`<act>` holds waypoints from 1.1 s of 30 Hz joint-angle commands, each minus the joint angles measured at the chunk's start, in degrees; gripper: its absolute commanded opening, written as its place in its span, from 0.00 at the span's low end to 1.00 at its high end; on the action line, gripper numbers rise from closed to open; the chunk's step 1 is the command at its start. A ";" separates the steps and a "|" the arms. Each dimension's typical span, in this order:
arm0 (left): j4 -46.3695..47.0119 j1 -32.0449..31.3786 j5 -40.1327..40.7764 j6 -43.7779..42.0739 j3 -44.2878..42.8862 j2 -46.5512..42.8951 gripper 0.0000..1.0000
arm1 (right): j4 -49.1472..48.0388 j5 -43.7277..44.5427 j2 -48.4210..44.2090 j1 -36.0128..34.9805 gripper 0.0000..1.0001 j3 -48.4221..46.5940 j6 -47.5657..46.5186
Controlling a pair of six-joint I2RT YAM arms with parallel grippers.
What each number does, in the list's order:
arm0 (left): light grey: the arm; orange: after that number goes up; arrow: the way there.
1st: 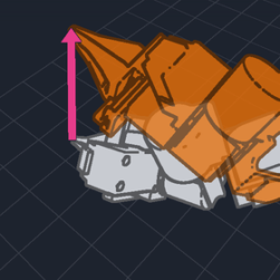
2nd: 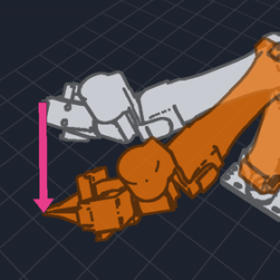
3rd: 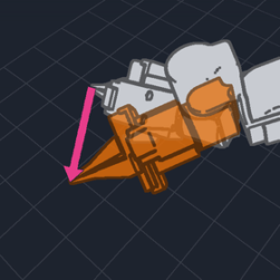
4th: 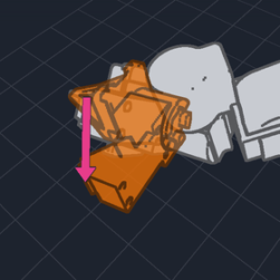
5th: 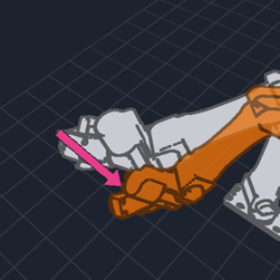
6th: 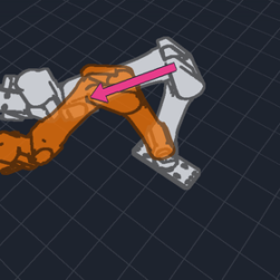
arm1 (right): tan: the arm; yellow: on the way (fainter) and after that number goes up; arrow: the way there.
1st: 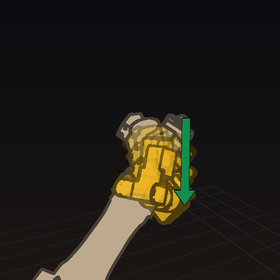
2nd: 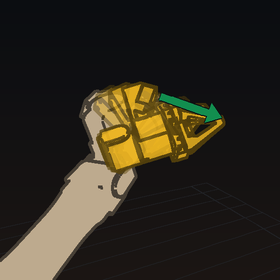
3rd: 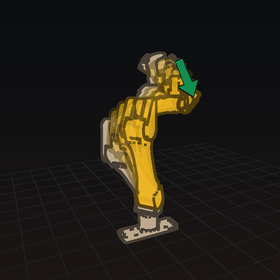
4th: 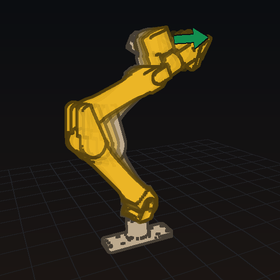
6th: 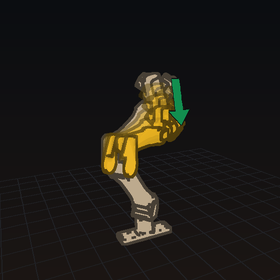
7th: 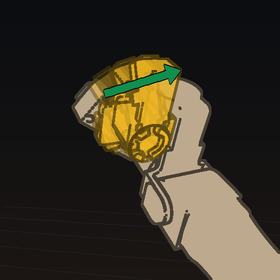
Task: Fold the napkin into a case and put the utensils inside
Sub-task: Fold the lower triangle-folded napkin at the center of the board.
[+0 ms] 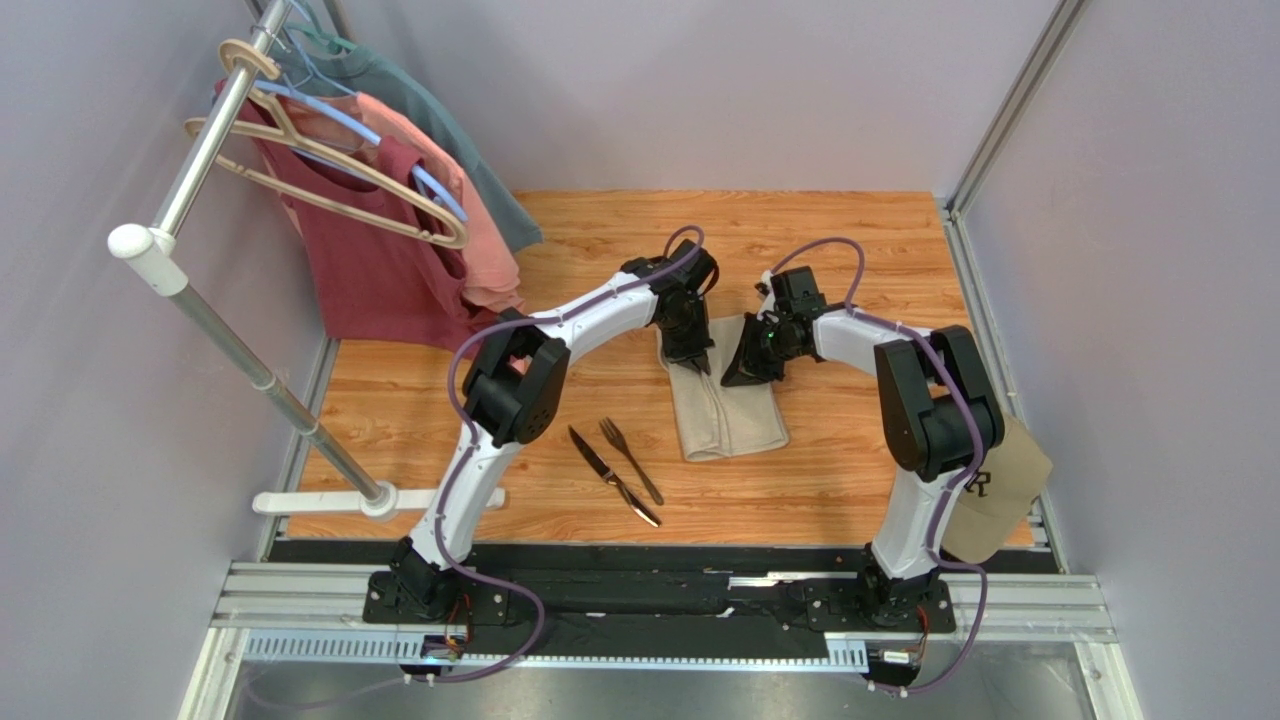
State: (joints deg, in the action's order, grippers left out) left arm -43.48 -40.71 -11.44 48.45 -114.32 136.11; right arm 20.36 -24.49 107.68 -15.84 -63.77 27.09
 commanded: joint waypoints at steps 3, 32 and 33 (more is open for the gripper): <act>0.07 -1.48 0.89 -0.02 -2.22 -1.55 0.00 | -0.41 2.17 2.10 -0.16 0.00 -0.57 -0.90; 0.07 -1.39 0.81 0.07 -3.80 1.61 0.00 | -0.41 1.64 1.31 -0.25 0.00 -0.13 -1.25; 0.15 -1.39 0.81 -0.10 -3.80 1.70 0.00 | -0.50 1.81 1.05 -0.25 0.00 -0.22 -1.25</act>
State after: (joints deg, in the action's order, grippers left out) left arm -43.90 -41.60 -9.39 49.08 -117.67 137.19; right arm 20.38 -24.58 107.77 -15.84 -63.79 27.07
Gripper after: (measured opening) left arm 0.019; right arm 0.006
